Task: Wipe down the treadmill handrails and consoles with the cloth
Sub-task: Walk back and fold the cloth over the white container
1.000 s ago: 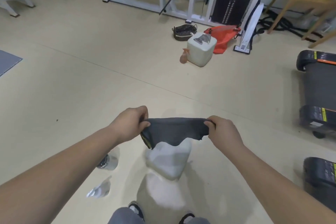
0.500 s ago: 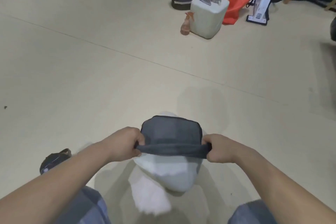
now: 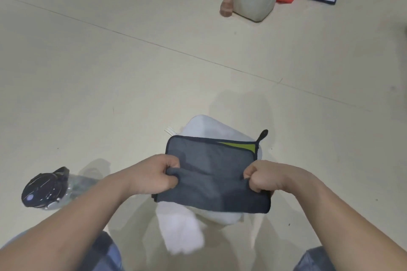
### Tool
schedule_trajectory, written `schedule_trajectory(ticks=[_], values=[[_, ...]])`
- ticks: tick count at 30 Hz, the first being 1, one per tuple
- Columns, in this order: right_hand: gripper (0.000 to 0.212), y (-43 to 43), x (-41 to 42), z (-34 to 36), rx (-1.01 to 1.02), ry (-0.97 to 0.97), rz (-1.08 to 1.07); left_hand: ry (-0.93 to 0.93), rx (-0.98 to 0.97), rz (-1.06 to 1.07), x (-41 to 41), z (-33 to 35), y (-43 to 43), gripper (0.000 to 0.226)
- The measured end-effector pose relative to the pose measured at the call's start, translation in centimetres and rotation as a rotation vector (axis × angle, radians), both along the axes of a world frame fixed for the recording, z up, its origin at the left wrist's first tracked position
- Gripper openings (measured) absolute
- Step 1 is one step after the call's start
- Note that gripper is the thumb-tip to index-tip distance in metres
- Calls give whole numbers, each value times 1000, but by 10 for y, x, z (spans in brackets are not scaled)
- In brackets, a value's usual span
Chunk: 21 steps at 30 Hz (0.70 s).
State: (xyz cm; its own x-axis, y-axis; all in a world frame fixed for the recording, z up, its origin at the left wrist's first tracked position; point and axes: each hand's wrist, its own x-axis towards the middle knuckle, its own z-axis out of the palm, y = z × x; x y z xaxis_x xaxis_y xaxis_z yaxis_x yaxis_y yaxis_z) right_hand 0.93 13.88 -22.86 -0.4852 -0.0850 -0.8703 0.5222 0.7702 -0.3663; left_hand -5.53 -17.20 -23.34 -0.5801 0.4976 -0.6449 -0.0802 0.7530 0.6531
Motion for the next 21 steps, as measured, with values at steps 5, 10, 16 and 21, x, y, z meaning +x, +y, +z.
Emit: schedule_trajectory(ticks=[5, 10, 16, 21], values=[[14, 23, -15, -9, 12, 224, -262, 204, 87, 165, -31, -13, 12, 19], [42, 32, -20, -27, 223, 434, -265, 405, -217, 348, -43, -30, 19, 38], [46, 30, -16, -52, 266, 495, -276, 54, -410, 261, -26, -64, 27, 55], [18, 24, -20, -48, 290, 507, -292, 350, -499, 260, -29, -61, 27, 38]])
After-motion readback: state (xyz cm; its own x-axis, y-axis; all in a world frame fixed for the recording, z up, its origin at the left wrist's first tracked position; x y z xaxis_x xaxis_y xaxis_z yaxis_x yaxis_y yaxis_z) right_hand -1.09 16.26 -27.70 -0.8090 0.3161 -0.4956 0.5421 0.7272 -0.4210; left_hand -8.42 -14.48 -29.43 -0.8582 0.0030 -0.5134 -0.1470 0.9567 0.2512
